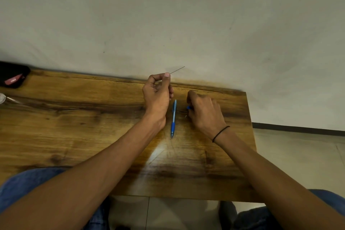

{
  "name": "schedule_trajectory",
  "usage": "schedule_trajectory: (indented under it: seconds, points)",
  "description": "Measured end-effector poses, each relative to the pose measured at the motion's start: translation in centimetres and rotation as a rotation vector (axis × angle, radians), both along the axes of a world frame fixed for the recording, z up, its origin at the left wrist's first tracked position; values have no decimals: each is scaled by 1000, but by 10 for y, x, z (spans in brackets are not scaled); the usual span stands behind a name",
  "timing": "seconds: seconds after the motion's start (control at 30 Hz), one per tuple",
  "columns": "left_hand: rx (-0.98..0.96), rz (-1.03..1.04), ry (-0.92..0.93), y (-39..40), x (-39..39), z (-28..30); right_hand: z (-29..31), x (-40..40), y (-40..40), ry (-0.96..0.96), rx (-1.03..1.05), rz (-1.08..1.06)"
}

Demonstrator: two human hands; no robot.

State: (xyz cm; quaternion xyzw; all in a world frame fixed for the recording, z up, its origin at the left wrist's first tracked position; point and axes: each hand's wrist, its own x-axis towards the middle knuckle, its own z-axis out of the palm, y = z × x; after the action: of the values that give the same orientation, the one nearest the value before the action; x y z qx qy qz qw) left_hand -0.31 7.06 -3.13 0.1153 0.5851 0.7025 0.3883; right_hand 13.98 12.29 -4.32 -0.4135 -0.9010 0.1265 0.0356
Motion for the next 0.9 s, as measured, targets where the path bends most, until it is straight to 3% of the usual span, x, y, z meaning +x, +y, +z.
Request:
schedule_trajectory:
  seconds: [0.2,0.3,0.4,0.53,0.67,0.9]
  points:
    - [-3,-21,6,0,1,0,-6,1,3,10,28,-1]
    - [-1,-26,3,0,1,1,-1,1,10,144,0,-60]
    - [-9,-35,0,0,2,1,13,-4,18,471,-213,-203]
    - [-24,-87,2,-1,4,-1,30,-10,17,904,-693,-354]
    - [-29,-133,-11,-3,8,-4,31,-14,10,1048,-901,-376]
    - [-41,-198,2,-4,11,-2,31,-14,14,1143,-892,-381]
